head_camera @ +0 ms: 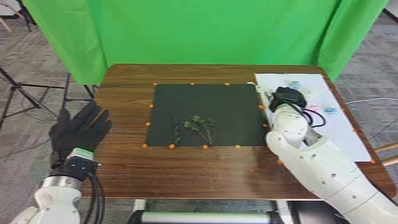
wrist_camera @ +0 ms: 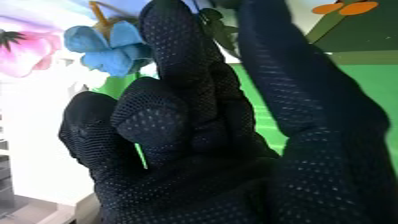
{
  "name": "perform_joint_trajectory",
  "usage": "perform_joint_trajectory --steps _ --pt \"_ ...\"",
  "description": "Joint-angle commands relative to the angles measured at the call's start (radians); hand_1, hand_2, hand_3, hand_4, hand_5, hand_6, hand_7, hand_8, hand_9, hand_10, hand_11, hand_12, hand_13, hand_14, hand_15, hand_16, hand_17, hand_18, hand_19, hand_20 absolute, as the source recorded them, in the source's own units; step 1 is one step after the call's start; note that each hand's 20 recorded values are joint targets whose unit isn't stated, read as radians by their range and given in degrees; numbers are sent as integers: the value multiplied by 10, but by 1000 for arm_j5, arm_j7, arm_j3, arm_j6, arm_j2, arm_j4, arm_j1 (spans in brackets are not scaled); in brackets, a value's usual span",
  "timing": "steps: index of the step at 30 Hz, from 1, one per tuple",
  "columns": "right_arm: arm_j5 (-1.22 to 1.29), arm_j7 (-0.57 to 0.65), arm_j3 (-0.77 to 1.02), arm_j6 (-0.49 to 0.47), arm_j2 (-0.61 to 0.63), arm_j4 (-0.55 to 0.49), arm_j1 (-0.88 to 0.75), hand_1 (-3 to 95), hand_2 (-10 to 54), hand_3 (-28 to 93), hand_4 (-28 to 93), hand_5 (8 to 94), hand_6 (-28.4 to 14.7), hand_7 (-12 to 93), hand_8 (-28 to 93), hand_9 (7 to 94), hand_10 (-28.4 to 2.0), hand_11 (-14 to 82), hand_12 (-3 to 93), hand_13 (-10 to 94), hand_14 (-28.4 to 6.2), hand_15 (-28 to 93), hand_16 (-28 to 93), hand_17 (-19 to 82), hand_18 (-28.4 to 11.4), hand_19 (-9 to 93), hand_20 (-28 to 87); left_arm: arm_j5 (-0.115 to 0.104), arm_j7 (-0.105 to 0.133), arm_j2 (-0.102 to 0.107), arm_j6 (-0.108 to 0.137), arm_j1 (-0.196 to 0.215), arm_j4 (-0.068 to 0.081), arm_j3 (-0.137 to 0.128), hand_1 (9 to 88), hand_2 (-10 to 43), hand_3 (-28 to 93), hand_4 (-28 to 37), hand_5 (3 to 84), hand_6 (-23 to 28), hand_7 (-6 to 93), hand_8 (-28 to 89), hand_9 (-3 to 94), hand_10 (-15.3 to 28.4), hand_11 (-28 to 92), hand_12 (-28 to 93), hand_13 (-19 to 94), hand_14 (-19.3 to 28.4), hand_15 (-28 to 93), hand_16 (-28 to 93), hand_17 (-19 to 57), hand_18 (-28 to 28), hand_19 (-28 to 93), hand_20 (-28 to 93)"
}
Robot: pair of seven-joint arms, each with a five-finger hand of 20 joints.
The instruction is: Arrange flowers
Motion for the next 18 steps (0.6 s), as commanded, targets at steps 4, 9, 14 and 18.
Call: perform_joint_trajectory --steps 4,9,14,18 --pt "6 9 -12 14 -24 33 -97 580 -95 710 -281 767 -36 289 127 858 -103 268 456 787 -100 711 386 505 -245 932 484 4 -17 -12 -11 1 -1 2 280 148 699 -283 413 58 201 -115 328 121 207 72 223 121 329 -119 -53 100 313 63" --pt "-15 -4 -5 73 -9 5 -120 565 -95 756 -255 777 -33 307 191 867 -105 276 454 807 -87 687 382 520 -244 932 488 2 -13 -14 -10 9 -2 -4 279 147 700 -283 414 58 200 -116 328 120 207 72 225 121 332 -118 -54 100 314 63" --pt "-52 -11 5 185 9 -32 -147 542 -95 776 -216 765 -29 328 230 863 -104 275 455 826 -64 649 369 532 -237 932 489 4 -15 -19 -12 13 -3 -7 279 147 699 -283 413 58 200 -116 328 121 206 72 224 121 332 -119 -53 100 313 63" --pt "-83 -3 34 279 21 -88 -175 530 -93 784 -196 755 -28 356 234 862 -104 284 446 838 -56 635 364 546 -231 932 491 5 -18 -21 -10 13 -3 -5 280 147 699 -283 413 58 200 -116 328 121 206 72 224 121 331 -119 -53 100 313 63"
